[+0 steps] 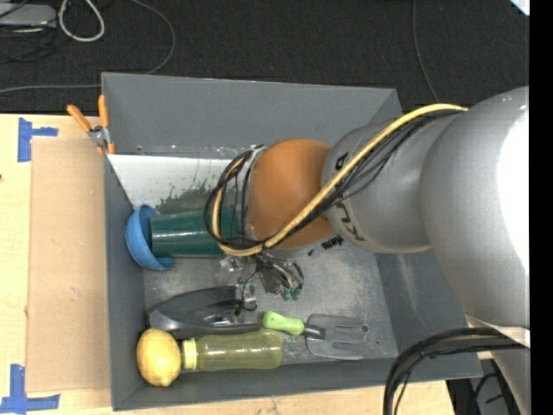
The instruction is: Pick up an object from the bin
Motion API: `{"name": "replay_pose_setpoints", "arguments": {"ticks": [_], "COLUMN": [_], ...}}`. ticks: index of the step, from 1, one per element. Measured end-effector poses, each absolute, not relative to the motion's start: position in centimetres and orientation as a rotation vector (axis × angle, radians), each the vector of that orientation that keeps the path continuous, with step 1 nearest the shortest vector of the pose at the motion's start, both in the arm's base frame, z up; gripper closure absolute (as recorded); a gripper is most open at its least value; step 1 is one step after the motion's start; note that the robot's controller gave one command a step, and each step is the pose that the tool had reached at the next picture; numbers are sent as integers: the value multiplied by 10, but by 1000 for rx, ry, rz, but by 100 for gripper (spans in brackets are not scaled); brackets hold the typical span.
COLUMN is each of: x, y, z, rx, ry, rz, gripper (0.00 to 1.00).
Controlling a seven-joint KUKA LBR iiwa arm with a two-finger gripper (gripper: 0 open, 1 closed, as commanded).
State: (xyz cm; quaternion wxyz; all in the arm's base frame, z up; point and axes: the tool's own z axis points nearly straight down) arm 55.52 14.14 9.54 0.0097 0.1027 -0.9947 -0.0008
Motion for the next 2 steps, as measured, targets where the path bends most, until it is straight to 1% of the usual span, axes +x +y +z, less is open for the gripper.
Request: {"name": "replay_pose_setpoints", "arguments": {"ticks": [1,2], "x": [555,555], "y": [142,141], "z": [131,147], "rx": [320,319], "ry": [-3107,-3104], "rz": [-2,0], "gripper": [100,100]}}
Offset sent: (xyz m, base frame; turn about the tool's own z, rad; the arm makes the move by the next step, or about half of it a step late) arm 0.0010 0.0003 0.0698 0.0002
